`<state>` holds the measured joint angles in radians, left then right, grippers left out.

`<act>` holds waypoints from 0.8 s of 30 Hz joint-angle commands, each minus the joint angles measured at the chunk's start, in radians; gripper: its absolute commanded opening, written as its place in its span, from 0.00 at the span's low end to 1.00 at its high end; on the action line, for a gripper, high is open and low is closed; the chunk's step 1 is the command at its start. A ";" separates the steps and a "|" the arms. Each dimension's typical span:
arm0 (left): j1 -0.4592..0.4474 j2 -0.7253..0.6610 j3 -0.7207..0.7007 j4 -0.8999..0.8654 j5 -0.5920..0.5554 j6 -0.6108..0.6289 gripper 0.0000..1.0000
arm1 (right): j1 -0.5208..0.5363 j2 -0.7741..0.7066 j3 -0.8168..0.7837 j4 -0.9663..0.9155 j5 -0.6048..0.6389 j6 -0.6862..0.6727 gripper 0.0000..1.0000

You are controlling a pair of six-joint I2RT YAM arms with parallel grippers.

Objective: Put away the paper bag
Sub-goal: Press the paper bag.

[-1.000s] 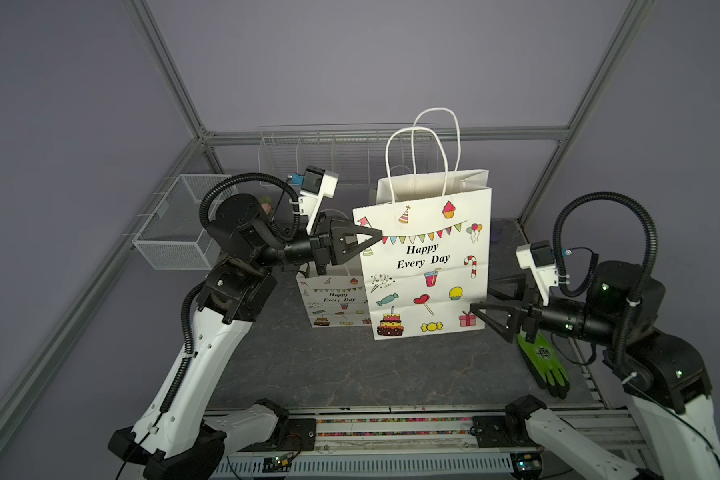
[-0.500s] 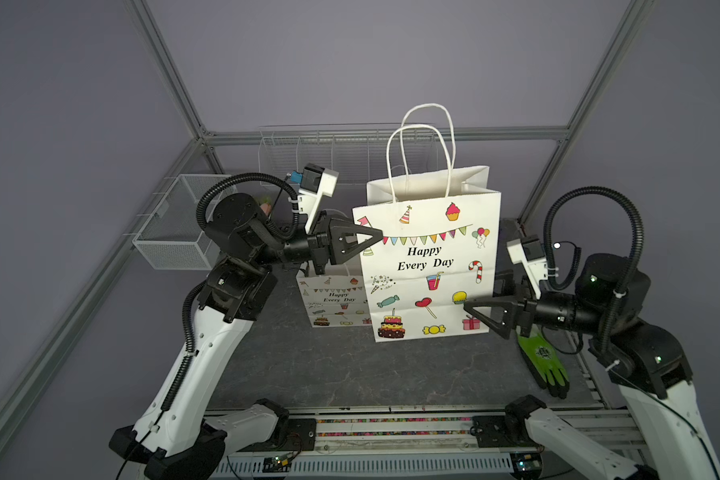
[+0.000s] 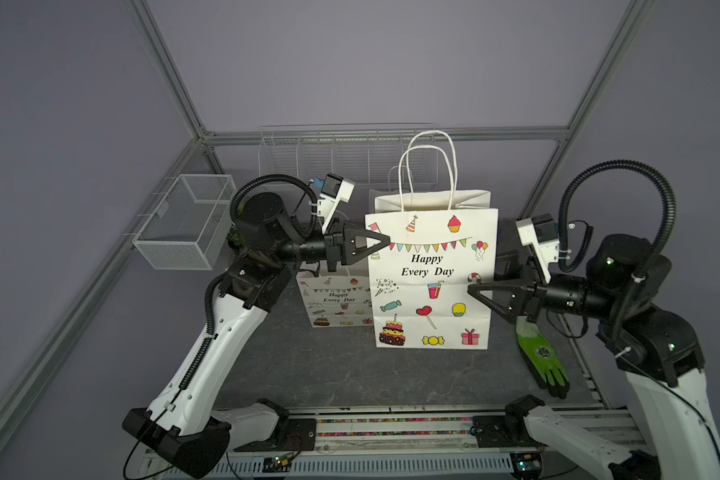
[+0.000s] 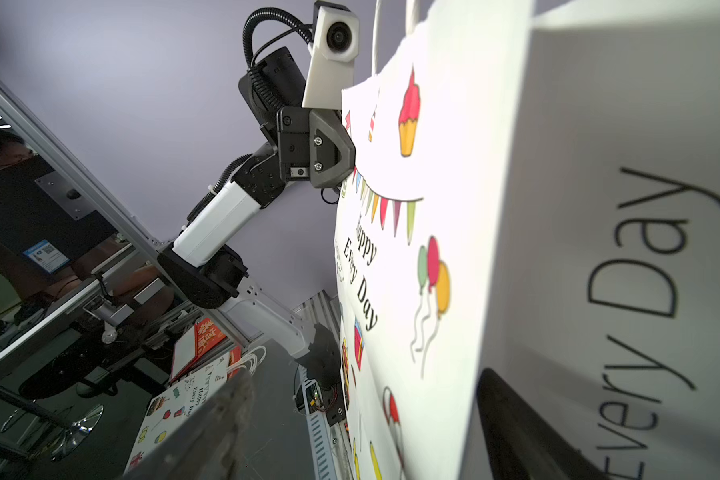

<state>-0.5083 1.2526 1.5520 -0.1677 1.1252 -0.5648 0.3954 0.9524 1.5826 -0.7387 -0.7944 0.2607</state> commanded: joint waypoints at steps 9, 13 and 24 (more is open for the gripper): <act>0.001 -0.010 -0.039 0.020 0.020 0.010 0.00 | 0.002 0.085 0.082 0.050 0.014 -0.015 0.47; 0.002 -0.013 -0.057 0.010 0.017 0.021 0.00 | 0.003 0.107 0.084 0.055 0.024 -0.014 0.33; 0.002 -0.008 -0.051 -0.046 -0.043 0.058 0.40 | -0.005 0.100 0.085 0.007 0.100 -0.050 0.07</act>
<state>-0.5087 1.2495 1.4940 -0.1806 1.1114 -0.5331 0.3943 1.0645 1.6562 -0.7151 -0.7326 0.2386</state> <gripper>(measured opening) 0.327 0.068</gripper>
